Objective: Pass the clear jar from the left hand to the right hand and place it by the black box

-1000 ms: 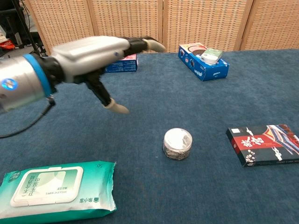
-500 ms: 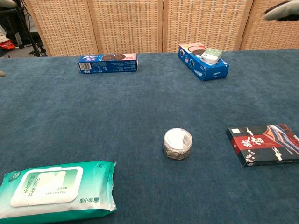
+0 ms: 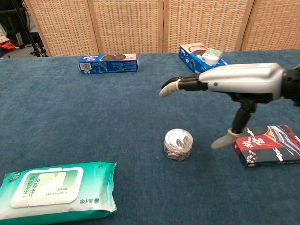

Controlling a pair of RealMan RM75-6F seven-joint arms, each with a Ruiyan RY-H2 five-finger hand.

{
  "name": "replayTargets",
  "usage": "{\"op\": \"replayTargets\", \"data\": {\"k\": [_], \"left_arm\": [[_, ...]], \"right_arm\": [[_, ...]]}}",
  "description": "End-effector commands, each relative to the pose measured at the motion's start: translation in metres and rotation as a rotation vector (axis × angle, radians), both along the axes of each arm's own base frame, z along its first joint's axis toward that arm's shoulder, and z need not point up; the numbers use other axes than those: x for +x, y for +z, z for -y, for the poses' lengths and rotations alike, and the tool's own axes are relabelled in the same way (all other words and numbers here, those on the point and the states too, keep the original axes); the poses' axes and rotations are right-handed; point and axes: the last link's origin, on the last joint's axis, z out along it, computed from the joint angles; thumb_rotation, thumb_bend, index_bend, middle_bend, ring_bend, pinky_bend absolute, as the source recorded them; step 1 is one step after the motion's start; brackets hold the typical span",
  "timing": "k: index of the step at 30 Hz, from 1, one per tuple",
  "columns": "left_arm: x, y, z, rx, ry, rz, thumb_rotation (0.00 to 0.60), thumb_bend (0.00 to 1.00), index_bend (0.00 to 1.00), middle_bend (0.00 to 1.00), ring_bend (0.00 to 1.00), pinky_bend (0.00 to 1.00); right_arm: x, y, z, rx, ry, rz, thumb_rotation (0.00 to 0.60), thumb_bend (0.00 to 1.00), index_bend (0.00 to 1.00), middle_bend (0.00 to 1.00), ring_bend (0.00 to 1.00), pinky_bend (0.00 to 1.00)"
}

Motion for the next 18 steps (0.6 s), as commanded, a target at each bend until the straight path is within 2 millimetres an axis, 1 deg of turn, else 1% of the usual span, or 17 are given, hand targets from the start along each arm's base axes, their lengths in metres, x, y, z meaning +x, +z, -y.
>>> {"op": "replayTargets", "data": {"k": [1, 5, 8, 10, 12, 14, 15, 17, 18], "left_arm": [[0.000, 0.000, 0.000, -0.001, 0.000, 0.001, 0.600, 0.06, 0.00, 0.00, 0.00, 0.00], [-0.001, 0.002, -0.001, -0.001, 0.000, 0.013, 0.600, 0.06, 0.00, 0.00, 0.00, 0.00], [-0.001, 0.004, -0.001, 0.001, 0.002, 0.018, 0.600, 0.06, 0.00, 0.00, 0.00, 0.00], [-0.002, 0.005, -0.001, 0.002, 0.004, 0.024, 0.600, 0.06, 0.00, 0.00, 0.00, 0.00], [-0.002, 0.006, -0.001, 0.000, 0.003, 0.027, 0.600, 0.06, 0.00, 0.00, 0.00, 0.00], [-0.002, 0.006, -0.002, 0.000, 0.002, 0.029, 0.600, 0.06, 0.00, 0.00, 0.00, 0.00], [-0.003, 0.006, -0.002, -0.001, 0.002, 0.031, 0.600, 0.06, 0.00, 0.00, 0.00, 0.00], [-0.003, 0.007, -0.003, -0.001, 0.004, 0.035, 0.600, 0.06, 0.00, 0.00, 0.00, 0.00], [-0.004, 0.007, -0.003, 0.000, 0.004, 0.034, 0.600, 0.06, 0.00, 0.00, 0.00, 0.00]], "right_arm": [[0.021, -0.023, 0.006, 0.014, 0.004, -0.009, 0.600, 0.00, 0.08, 0.00, 0.00, 0.00], [0.025, -0.045, 0.017, 0.016, -0.034, -0.045, 0.600, 0.00, 0.10, 0.00, 0.00, 0.00], [0.023, -0.058, 0.020, 0.007, -0.046, -0.073, 0.600, 0.00, 0.12, 0.00, 0.00, 0.00], [0.019, -0.070, 0.023, -0.020, -0.051, -0.090, 0.600, 0.00, 0.14, 0.00, 0.00, 0.00], [0.018, -0.077, 0.025, -0.032, -0.060, -0.092, 0.600, 0.00, 0.17, 0.01, 0.00, 0.01], [0.016, -0.081, 0.026, -0.044, -0.062, -0.098, 0.600, 0.00, 0.20, 0.06, 0.01, 0.05], [0.016, -0.083, 0.027, -0.053, -0.060, -0.101, 0.600, 0.00, 0.23, 0.10, 0.04, 0.10], [0.013, -0.086, 0.028, -0.064, -0.058, -0.112, 0.600, 0.01, 0.28, 0.18, 0.12, 0.19], [0.012, -0.088, 0.028, -0.065, -0.059, -0.118, 0.600, 0.03, 0.31, 0.24, 0.18, 0.26]]}}
